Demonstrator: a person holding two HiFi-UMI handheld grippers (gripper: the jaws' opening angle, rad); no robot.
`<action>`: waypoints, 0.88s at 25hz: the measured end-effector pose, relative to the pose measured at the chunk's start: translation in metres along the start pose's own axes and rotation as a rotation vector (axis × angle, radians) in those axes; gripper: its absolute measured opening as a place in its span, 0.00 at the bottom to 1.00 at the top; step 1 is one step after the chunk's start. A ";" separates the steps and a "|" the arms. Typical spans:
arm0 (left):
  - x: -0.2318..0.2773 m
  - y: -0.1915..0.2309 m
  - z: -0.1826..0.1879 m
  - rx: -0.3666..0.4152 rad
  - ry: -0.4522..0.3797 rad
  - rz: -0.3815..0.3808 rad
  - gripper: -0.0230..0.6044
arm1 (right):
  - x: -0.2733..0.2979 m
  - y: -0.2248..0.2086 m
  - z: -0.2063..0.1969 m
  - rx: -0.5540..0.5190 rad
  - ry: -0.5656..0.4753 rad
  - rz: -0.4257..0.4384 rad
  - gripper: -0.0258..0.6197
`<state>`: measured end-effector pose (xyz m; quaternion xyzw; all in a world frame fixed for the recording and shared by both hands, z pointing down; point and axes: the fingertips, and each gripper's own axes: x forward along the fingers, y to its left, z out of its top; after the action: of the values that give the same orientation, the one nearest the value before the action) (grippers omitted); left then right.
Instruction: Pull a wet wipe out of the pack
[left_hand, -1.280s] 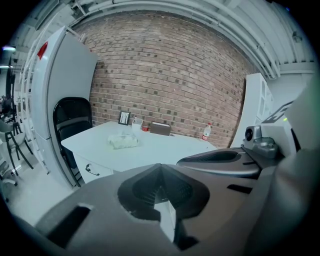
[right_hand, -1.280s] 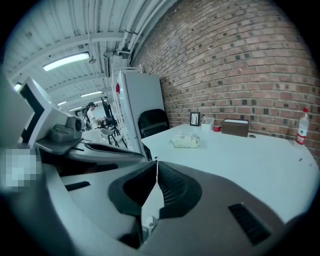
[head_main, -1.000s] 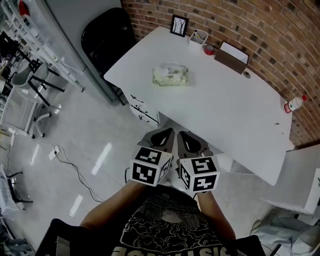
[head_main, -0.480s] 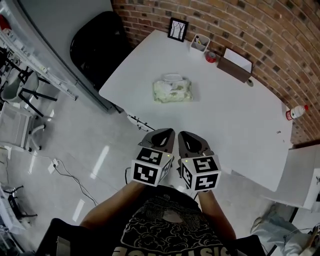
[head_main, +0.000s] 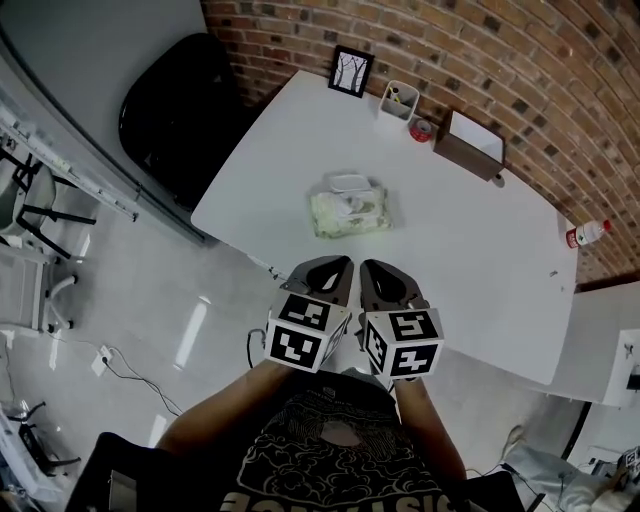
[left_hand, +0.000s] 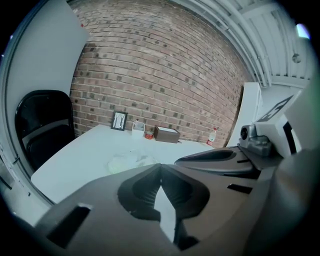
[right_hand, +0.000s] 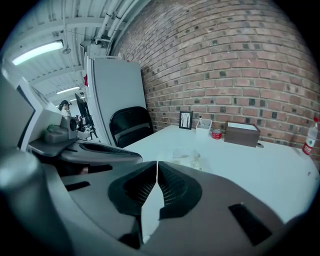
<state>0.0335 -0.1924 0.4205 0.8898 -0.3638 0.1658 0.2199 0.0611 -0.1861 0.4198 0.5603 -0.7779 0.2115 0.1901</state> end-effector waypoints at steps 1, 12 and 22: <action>0.002 0.005 0.002 0.000 -0.002 -0.002 0.06 | 0.004 -0.001 0.002 0.001 -0.001 -0.009 0.07; 0.023 0.034 0.011 -0.025 -0.011 0.038 0.06 | 0.043 -0.024 0.019 -0.029 -0.005 -0.036 0.07; 0.050 0.047 0.017 -0.065 -0.005 0.130 0.06 | 0.078 -0.044 0.016 -0.060 0.035 0.033 0.07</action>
<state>0.0359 -0.2602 0.4421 0.8572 -0.4266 0.1654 0.2364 0.0783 -0.2688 0.4527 0.5376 -0.7896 0.2010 0.2171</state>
